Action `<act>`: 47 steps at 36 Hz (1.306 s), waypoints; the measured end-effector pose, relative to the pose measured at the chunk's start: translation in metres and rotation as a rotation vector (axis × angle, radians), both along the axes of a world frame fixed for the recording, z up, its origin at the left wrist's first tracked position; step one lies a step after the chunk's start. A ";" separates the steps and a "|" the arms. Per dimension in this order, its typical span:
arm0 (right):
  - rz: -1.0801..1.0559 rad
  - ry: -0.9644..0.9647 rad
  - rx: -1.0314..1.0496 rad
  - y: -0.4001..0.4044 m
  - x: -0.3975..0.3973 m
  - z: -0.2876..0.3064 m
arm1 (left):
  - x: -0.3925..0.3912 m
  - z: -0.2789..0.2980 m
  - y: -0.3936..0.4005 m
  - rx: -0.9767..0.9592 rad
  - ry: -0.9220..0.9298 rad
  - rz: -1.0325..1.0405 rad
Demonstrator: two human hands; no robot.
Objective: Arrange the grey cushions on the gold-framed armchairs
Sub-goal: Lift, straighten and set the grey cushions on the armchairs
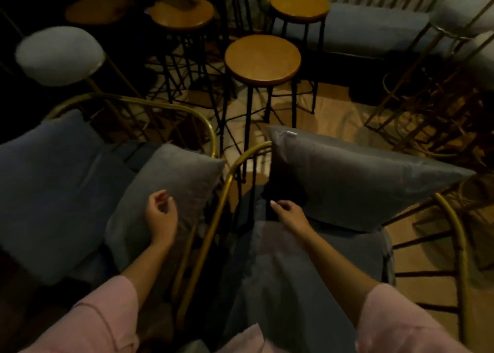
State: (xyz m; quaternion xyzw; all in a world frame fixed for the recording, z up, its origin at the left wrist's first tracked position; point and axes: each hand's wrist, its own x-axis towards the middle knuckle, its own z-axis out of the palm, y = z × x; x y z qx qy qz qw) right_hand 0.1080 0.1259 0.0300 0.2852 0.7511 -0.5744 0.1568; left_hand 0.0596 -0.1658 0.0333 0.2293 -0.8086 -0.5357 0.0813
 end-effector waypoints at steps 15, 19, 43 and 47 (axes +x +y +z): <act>-0.152 0.097 -0.069 -0.243 -0.067 -0.015 | -0.028 -0.089 -0.182 0.063 -0.568 -0.048; -0.321 0.130 0.072 -0.281 -0.069 -0.029 | -0.068 -0.102 -0.197 0.059 -0.615 -0.126; -0.523 0.244 0.226 -0.293 -0.074 -0.069 | -0.247 -0.166 -0.204 0.206 -0.702 -0.493; -0.519 0.260 0.186 -0.291 -0.067 -0.063 | -0.240 -0.160 -0.205 0.190 -0.686 -0.431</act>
